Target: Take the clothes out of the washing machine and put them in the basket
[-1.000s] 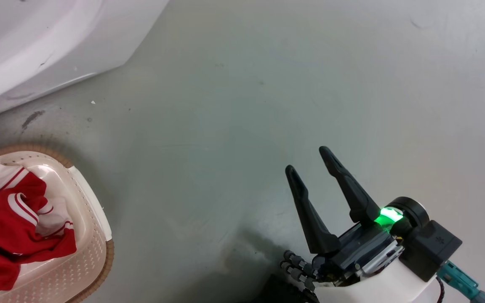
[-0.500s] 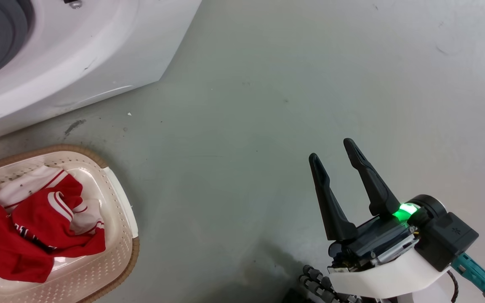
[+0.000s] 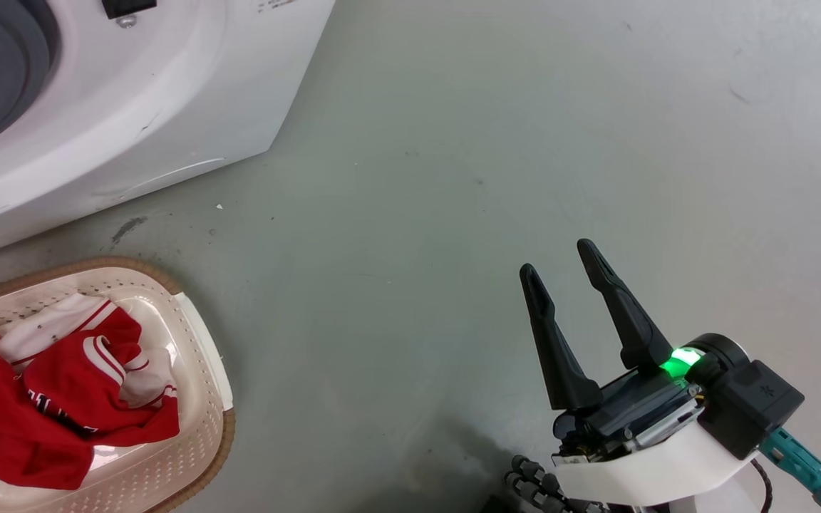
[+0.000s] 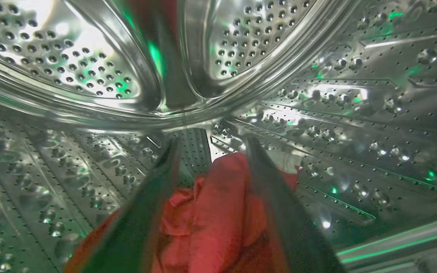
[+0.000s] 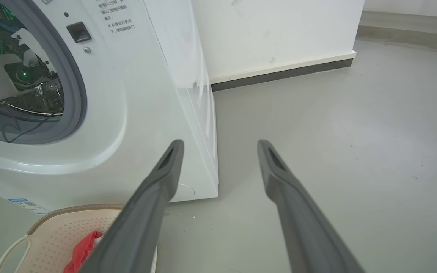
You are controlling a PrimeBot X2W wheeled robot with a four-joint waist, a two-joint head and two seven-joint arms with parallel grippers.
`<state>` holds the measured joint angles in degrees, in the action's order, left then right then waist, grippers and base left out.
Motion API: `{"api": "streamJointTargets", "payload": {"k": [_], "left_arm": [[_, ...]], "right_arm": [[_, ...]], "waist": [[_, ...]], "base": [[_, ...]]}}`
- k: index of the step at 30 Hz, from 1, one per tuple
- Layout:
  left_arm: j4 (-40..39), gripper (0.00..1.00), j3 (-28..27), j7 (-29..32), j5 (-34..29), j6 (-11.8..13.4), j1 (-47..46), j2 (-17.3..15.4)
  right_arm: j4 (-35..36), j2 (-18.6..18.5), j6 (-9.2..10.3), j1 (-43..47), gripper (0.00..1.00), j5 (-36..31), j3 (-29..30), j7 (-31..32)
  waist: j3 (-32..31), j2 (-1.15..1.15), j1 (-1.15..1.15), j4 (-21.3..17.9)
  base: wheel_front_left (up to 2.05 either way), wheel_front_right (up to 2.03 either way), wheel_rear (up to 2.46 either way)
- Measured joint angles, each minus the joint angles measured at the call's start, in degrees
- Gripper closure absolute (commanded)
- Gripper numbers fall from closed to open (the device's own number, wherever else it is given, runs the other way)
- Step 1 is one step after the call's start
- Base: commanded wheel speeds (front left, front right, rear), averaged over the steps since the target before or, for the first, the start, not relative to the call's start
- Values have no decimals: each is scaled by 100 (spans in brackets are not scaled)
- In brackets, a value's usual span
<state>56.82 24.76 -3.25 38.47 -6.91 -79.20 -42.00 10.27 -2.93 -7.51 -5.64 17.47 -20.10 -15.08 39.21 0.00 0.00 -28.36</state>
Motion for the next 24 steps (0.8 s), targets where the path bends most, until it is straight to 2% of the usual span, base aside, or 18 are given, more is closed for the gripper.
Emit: {"api": "streamJointTargets", "payload": {"k": [7, 11, 17, 24], "left_arm": [[79, 0, 26, 798, 249, -15, -149, 74], [145, 0, 115, 1535, 271, -22, -338, -83], [167, 0, 443, 2444, 131, 37, -578, -12], [104, 0, 778, 3103, -155, 197, -897, 26]], "right_arm": [[12, 0, 0, 17, 0, 62, -138, 0], [13, -2, 0, 99, 0, 125, -227, 0], [81, -1, 0, 327, 0, 142, -149, 0], [203, -1, 0, 575, 0, 175, -153, 0]], "waist": [[43, 0, 0, -161], [117, 0, 0, -338], [279, 0, 0, -435], [468, 0, 0, -407]], "base": [[0, 0, 0], [0, 0, 0], [0, 0, 0], [0, 0, 0]]}}
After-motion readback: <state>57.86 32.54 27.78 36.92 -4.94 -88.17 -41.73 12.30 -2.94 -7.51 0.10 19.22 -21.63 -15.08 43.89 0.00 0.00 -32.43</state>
